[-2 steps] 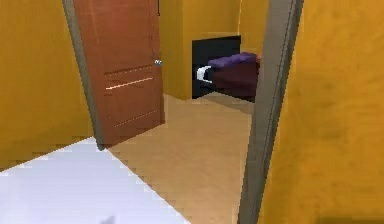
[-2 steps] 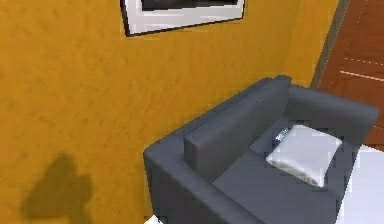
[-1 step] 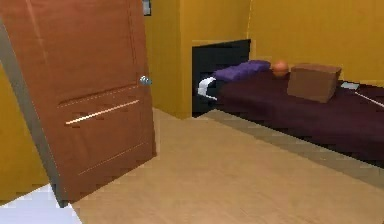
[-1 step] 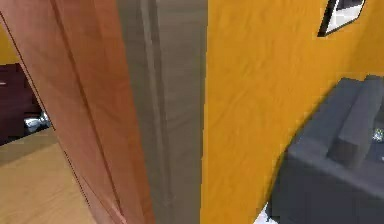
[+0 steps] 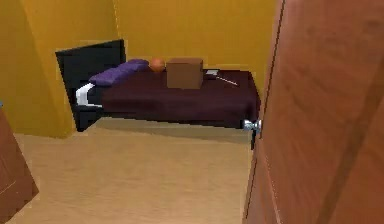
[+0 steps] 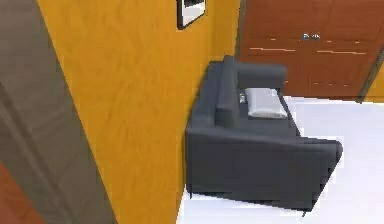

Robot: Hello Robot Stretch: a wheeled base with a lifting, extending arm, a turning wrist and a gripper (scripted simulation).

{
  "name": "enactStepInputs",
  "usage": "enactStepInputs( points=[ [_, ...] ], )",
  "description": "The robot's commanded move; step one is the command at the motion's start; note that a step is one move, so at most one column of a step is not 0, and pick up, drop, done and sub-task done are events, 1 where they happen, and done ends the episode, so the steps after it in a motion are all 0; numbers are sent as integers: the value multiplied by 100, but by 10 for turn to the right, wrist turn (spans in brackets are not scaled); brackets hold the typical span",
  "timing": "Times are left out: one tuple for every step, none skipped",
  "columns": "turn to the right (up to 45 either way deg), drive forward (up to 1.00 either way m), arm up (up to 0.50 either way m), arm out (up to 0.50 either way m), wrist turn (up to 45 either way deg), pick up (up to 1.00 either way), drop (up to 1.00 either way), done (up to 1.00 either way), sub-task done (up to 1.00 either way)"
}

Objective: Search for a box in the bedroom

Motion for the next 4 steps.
enactStepInputs(
  points=[
    [0, 95, 0, 0, 0, 0, 0, 0, 0],
    [90, 0, 0, 0, 0, 0, 0, 0, 0],
    [0, 75, 0, 0, 0, 0, 0, 0, 0],
    [-150, 0, 0, 0, 0, 0, 0, 0, 0]
  ],
)
